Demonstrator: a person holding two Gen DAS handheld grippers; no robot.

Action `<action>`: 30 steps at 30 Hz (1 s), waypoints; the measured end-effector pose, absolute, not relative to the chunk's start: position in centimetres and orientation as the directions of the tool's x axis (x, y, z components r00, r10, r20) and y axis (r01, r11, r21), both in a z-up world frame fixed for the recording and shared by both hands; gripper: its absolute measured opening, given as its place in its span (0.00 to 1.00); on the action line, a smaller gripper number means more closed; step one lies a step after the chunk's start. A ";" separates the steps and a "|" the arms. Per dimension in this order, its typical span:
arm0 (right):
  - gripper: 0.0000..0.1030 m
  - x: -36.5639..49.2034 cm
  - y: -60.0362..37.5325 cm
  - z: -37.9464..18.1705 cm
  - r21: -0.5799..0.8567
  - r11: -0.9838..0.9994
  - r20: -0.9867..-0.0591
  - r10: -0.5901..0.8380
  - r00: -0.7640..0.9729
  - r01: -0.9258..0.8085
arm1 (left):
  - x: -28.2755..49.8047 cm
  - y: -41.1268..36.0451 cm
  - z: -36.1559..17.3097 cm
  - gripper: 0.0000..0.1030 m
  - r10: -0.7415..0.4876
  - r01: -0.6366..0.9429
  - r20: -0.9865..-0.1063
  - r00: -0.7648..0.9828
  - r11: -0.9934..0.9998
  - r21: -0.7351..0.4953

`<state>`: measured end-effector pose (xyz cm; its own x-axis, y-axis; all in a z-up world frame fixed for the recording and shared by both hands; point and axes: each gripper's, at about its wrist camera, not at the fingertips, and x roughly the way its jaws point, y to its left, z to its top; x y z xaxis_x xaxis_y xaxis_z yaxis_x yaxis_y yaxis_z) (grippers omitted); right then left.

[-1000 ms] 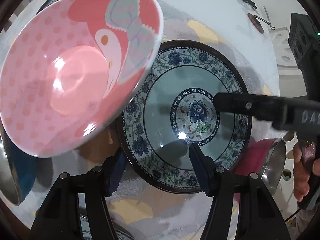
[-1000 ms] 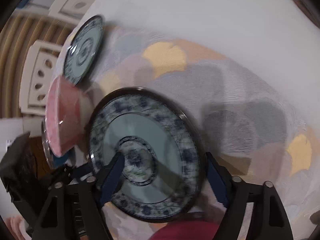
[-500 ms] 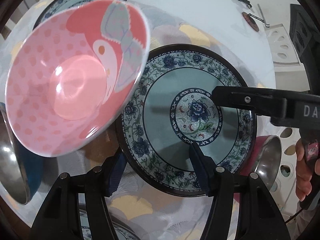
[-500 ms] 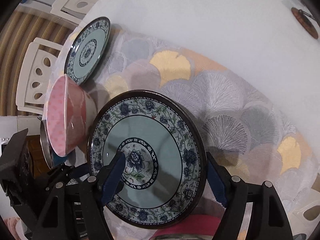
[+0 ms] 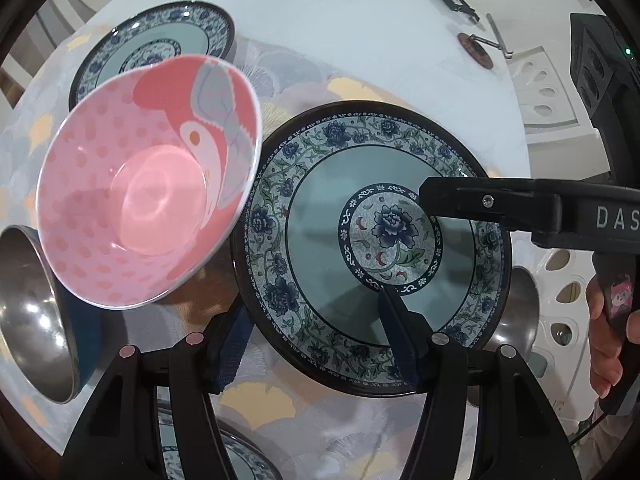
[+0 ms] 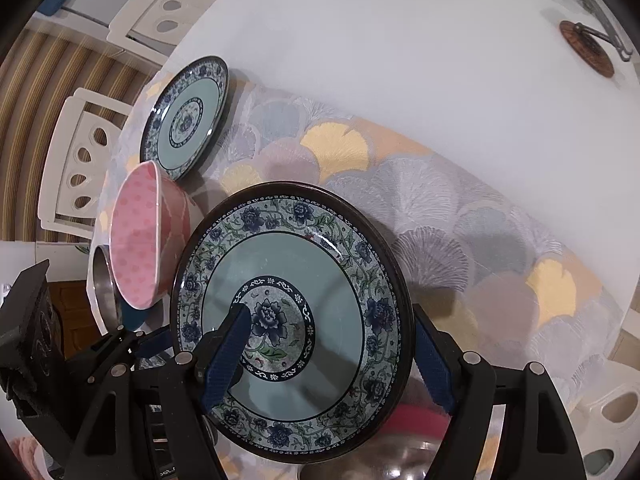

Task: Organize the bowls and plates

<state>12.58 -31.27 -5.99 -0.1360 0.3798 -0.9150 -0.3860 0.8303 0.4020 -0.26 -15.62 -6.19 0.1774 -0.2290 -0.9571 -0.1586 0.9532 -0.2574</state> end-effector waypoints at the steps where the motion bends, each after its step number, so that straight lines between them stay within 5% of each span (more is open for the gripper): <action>1: 0.75 12.6 -31.4 -5.8 0.404 0.831 -0.914 0.383 -0.133 -0.383 | -0.3 -15.6 -6.0 0.57 -0.231 -0.155 -0.956 0.182 0.953 -0.260; 30: 0.75 6.3 -28.7 1.9 0.435 0.822 -0.888 0.459 -0.026 -0.368 | -5.3 -10.1 0.2 0.57 -0.243 -0.090 -0.920 0.309 0.955 -0.282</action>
<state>6.29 -28.68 1.93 -0.0258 0.4587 -0.8882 -0.3682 0.8217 0.4350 -5.25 -10.06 0.20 0.3085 -0.2428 -0.9197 -0.0896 0.9552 -0.2822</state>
